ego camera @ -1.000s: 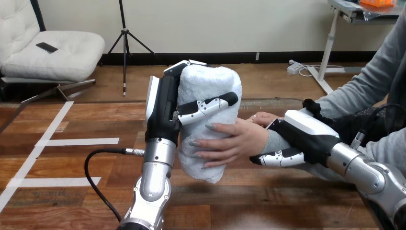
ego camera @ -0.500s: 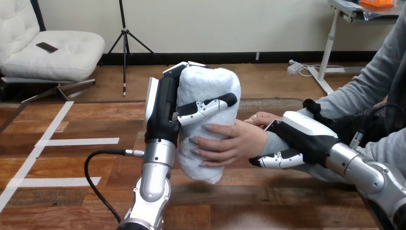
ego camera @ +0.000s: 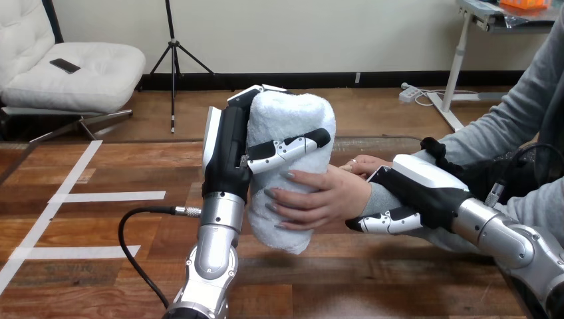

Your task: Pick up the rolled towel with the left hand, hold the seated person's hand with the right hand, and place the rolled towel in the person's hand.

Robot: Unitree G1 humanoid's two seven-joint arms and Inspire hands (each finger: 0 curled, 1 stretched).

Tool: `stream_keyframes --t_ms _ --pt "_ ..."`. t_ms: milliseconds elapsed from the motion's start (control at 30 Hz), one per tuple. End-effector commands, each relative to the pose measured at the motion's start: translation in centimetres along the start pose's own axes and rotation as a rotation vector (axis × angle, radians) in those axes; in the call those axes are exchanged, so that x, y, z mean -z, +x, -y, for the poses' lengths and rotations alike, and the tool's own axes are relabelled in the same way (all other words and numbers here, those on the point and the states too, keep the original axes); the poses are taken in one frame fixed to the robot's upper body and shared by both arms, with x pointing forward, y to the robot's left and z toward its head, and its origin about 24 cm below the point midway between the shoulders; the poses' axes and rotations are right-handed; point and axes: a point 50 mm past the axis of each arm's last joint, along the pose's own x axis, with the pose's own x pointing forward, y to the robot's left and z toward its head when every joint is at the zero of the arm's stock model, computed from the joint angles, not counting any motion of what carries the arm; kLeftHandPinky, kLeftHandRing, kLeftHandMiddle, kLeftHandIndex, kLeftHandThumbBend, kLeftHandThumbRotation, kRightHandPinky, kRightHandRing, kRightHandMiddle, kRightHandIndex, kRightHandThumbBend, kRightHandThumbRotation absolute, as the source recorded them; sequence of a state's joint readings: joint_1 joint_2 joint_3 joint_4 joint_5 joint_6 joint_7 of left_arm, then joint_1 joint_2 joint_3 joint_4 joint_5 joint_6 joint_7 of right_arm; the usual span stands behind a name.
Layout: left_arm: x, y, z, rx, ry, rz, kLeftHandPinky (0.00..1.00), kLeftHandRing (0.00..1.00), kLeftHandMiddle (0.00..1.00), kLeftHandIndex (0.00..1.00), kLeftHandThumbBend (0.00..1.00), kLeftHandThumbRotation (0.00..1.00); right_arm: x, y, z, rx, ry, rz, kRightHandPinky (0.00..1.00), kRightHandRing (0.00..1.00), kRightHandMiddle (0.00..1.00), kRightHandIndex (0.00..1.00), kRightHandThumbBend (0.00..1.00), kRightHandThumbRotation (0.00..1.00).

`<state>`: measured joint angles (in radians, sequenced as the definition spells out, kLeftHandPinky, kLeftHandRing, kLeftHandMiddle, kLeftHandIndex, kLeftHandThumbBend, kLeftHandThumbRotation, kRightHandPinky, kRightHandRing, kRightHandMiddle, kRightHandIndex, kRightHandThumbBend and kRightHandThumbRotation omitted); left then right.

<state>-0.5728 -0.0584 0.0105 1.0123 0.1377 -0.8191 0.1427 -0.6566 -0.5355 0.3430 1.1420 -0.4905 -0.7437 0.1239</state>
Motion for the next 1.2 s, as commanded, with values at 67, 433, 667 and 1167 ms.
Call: stream_keyframes --t_ms 67,433,667,1167 --pt "-2.8 3.1 1.2 0.056 -0.062 0.100 0.39 0.47 0.53 0.52 0.72 0.02 -3.1 2.0 4.2 0.132 -0.021 0.120 0.22 0.26 0.31 0.32 0.64 0.66" --pt "-2.5 3.0 0.7 0.074 -0.036 0.074 0.69 0.76 0.80 0.79 0.95 0.44 -2.8 1.8 4.3 0.096 0.013 0.098 0.41 0.49 0.56 0.58 0.89 0.79" --pt "-2.5 2.9 0.4 0.070 -0.022 0.078 0.81 0.86 0.86 0.83 0.97 0.56 -2.6 1.7 4.3 0.091 0.013 0.095 0.47 0.59 0.65 0.68 0.98 0.83" --pt "-2.4 2.7 0.2 0.062 -0.006 0.079 0.89 0.91 0.88 0.84 0.95 0.74 -2.4 1.5 4.2 0.070 -0.024 0.078 0.60 0.72 0.75 0.77 1.00 0.94"
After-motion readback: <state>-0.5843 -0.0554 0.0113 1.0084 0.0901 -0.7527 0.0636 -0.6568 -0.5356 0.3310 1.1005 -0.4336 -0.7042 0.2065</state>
